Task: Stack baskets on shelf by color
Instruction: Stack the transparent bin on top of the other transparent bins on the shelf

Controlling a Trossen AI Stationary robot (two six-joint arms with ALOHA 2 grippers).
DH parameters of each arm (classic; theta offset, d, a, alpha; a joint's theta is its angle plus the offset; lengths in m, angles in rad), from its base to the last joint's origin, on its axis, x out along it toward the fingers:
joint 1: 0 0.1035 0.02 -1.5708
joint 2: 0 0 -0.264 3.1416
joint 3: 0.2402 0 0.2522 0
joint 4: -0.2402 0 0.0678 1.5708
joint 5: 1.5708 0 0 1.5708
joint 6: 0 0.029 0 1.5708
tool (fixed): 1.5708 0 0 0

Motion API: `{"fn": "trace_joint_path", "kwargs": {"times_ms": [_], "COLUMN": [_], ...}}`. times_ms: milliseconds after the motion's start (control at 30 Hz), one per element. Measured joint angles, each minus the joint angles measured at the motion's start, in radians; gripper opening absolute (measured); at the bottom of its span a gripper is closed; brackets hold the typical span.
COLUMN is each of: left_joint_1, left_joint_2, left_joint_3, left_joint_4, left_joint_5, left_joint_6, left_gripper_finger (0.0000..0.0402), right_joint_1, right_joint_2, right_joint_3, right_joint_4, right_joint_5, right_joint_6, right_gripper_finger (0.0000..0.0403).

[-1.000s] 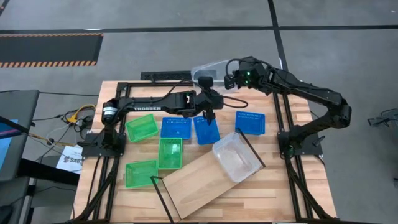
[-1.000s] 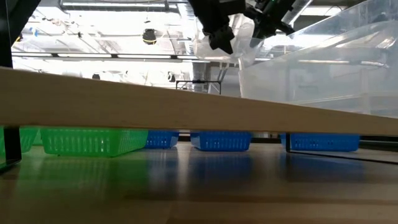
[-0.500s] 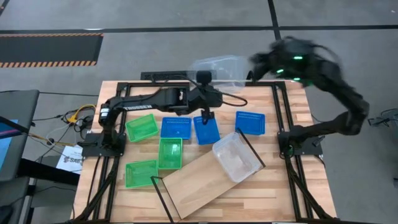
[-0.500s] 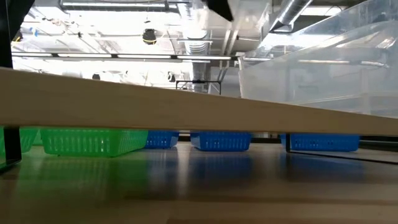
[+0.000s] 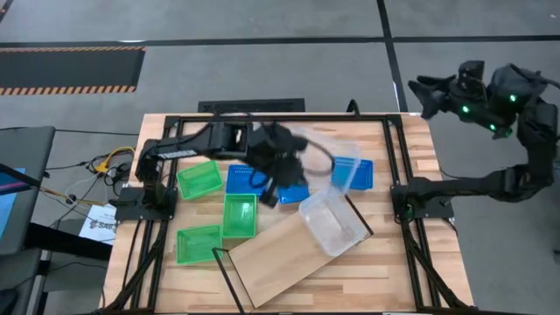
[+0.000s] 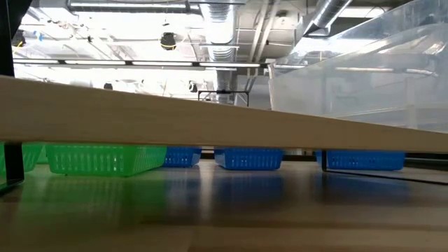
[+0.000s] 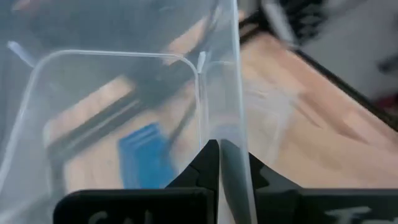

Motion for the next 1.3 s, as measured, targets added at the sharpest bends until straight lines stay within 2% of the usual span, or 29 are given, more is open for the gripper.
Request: {"fn": "trace_joint_path", "kwargs": {"times_ms": [133,300,367,533,767,967,1300], "left_joint_1": [-0.088,-0.162,-0.179,-0.214,-0.225,-0.221,-0.192], "left_joint_2": [0.016,0.050,0.069,0.147,0.213,0.254,0.285], "left_joint_3": [0.000,0.001,0.001,-0.001,-0.004,-0.003,-0.004], "left_joint_4": [0.019,0.139,0.128,0.134,0.092,0.096,0.041], "left_joint_5": [-0.012,-0.018,-0.027,-0.120,-0.176,-0.179,-0.129], "left_joint_6": [0.139,0.149,0.171,0.272,0.253,0.287,0.301], "left_gripper_finger": [0.0000,0.0000,0.0000,0.0000,0.0000,0.0000,0.0000], "right_joint_1": [0.000,0.014,0.022,0.050,0.080,0.089,0.089], "right_joint_2": [-0.027,-0.031,-0.033,-0.032,-0.034,-0.034,-0.034], "right_joint_3": [0.000,-0.008,-0.008,-0.008,-0.008,-0.008,-0.008], "right_joint_4": [-0.082,-0.129,-0.146,-0.163,-0.213,-0.232,-0.231], "right_joint_5": [0.000,-0.013,-0.015,-0.019,-0.020,-0.018,-0.015], "right_joint_6": [0.044,0.067,0.083,0.097,0.113,0.116,0.116], "right_gripper_finger": [0.0211,0.0208,0.0208,0.0207,0.0205,0.0203,0.0198]}}
